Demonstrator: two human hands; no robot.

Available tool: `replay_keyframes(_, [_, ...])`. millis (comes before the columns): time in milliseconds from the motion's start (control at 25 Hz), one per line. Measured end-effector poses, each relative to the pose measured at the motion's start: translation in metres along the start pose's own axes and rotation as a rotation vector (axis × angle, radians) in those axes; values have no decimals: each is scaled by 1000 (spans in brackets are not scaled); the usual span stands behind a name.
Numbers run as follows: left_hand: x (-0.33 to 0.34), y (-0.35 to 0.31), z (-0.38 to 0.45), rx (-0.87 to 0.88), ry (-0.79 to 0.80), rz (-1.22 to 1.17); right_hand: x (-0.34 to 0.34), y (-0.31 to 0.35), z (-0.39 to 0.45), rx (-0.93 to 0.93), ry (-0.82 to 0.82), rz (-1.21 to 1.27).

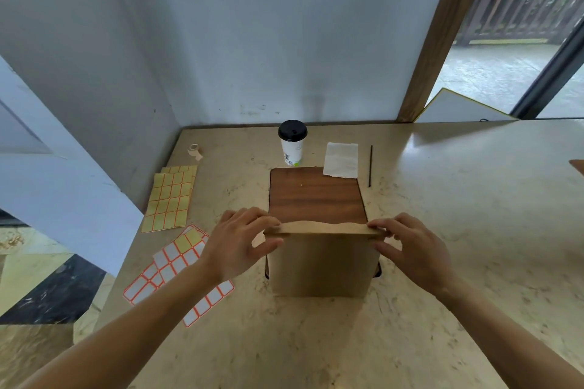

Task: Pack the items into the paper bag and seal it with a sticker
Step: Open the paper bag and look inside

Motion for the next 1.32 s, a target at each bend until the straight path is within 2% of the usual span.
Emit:
replay_keyframes(80, [2,1,10,-65,66,-107,-1,2,8,59,61,-46])
replay_keyframes(160, [13,4,20,-166,220,-198,2,10,19,85,178,-49])
replay_keyframes(280, [32,5,31,-243,460,-312,14,28,34,8,379,9])
replay_keyframes(400, [36,0,35,-241,486,-421,22,30,40,-24,441,44])
replay_keyframes(640, [22,-5,34,-232,388,-460,15,32,36,-37,355,143])
replay_keyframes(840, [12,-11,31,-157,264,-477,3,33,29,-58,263,203])
replay_keyframes(920, [6,-15,28,-79,181,-420,-4,37,23,-123,189,177])
replay_keyframes(1120, [-16,-39,24,202,-28,-121,-25,53,4,-382,-155,-106])
replay_keyframes(1200, [-17,-52,23,337,-36,-4,-26,61,-5,-451,-223,-205])
replay_keyframes(1320, [-15,-66,20,461,50,129,-22,67,-14,-461,-221,-336])
Point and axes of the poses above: each hand's wrist, its own z-axis towards the middle knuckle, its own x-axis out of the palm, y = z × x, the point moved 7 cm from there along z, towards the middle knuckle, and after that the axes turned 1 degree about x, right-handed, at the moved point
